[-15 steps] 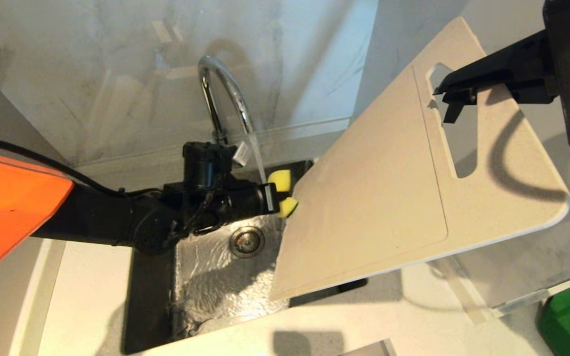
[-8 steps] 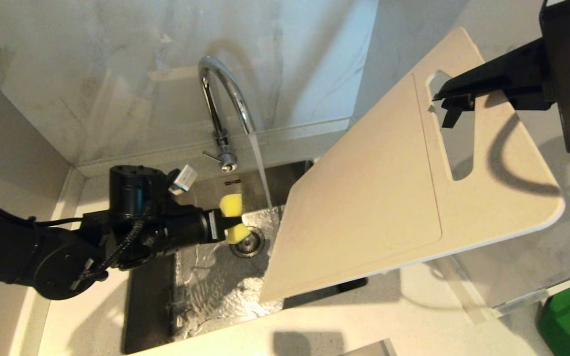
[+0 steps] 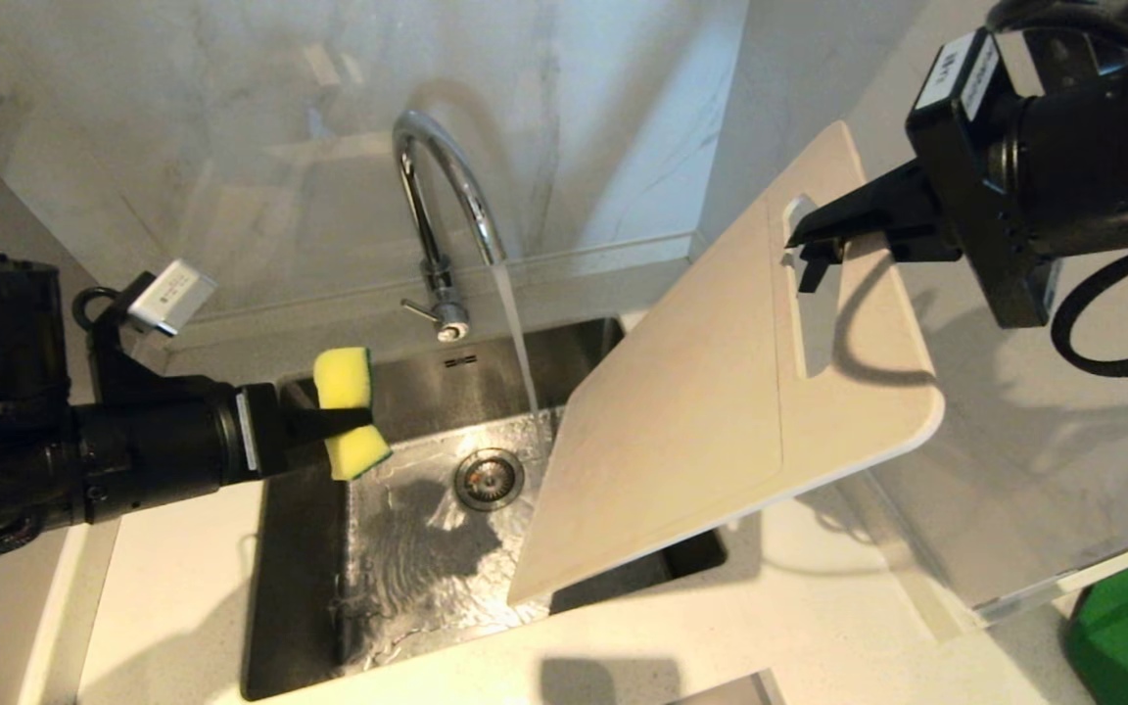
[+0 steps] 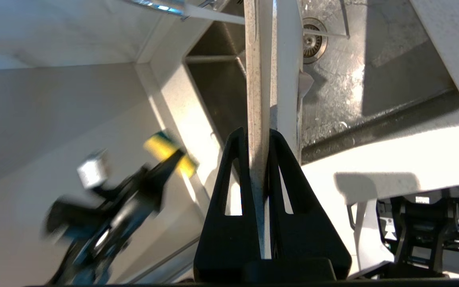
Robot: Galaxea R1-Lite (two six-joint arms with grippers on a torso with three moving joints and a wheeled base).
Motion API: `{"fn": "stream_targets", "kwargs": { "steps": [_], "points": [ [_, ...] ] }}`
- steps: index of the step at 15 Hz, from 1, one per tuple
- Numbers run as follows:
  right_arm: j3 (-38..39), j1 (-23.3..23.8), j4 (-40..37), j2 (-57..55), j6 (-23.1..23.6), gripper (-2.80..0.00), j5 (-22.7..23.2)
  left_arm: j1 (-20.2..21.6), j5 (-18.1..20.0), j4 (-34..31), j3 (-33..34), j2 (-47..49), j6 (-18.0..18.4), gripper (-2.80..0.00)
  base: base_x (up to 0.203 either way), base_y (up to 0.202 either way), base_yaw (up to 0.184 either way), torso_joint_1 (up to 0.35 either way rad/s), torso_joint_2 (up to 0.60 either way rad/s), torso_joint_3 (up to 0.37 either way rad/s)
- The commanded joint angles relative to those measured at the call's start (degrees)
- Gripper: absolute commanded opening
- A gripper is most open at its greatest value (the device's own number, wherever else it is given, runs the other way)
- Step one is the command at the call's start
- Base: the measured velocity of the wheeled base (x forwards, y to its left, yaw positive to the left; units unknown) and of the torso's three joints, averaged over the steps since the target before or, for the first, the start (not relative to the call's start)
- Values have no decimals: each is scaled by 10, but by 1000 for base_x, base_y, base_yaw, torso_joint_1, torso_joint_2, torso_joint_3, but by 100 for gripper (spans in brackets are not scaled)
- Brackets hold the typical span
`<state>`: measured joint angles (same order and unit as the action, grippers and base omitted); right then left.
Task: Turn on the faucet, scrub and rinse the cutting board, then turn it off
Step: Scrub the cutting board underwater
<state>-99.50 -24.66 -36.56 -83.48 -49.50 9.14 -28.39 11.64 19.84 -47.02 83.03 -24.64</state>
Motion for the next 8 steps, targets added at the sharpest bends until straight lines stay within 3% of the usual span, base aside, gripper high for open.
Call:
{"fn": "stream_targets", "kwargs": {
  "steps": [1, 8],
  "points": [
    [0, 1, 14, -44, -2, -280, 0, 0, 0, -6, -5, -43, -1, -280, 0, 0, 0, 0, 0, 0],
    [-11, 7, 128, -168, -5, -280, -1, 10, -3, -52, -73, -61, -2, -280, 0, 0, 0, 0, 0, 0]
  ]
}}
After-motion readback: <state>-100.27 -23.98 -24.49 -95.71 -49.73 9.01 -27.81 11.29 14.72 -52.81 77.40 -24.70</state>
